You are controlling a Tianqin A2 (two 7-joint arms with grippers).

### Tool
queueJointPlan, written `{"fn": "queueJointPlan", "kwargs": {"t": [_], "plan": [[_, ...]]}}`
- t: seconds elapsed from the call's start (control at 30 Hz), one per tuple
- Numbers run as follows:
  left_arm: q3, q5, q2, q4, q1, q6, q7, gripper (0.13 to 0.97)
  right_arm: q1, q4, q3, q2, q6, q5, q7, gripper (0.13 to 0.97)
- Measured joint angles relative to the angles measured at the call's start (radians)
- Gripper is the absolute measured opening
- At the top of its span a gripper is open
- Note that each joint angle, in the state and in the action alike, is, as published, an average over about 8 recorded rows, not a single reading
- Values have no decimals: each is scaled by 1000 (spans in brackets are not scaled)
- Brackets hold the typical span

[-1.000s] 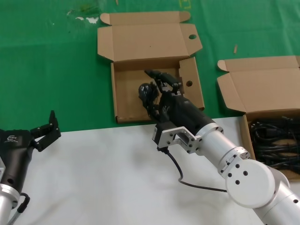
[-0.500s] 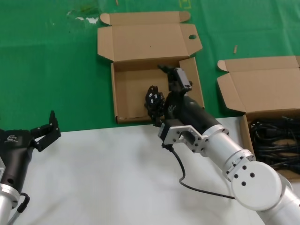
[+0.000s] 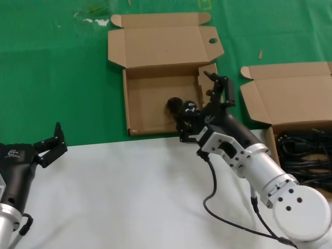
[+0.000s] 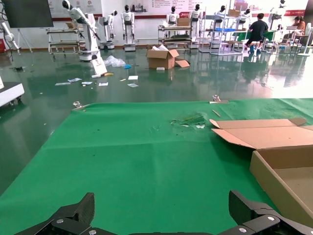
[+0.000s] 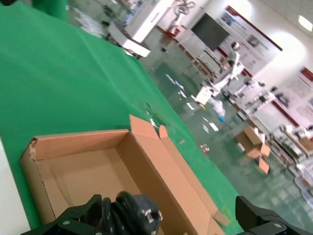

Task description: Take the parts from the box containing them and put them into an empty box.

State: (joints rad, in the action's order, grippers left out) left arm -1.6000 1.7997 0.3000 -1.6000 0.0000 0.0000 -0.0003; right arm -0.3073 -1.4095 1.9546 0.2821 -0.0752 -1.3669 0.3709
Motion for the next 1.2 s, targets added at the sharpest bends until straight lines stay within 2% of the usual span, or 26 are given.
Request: {"fn": "queueJointPlan", "kwargs": {"t": [0.17,0.47,1.2], "plan": [[0,0,0,0,0,0,0,966,28,-17,-32,2,7,-39,-34,944],[0,0,0,0,0,0,0,966,78,-48,-90,5,19,-110,-94,966],[0,0,0,0,0,0,0,966,200,-124,-231,12,49,-282,-242,966]]}}
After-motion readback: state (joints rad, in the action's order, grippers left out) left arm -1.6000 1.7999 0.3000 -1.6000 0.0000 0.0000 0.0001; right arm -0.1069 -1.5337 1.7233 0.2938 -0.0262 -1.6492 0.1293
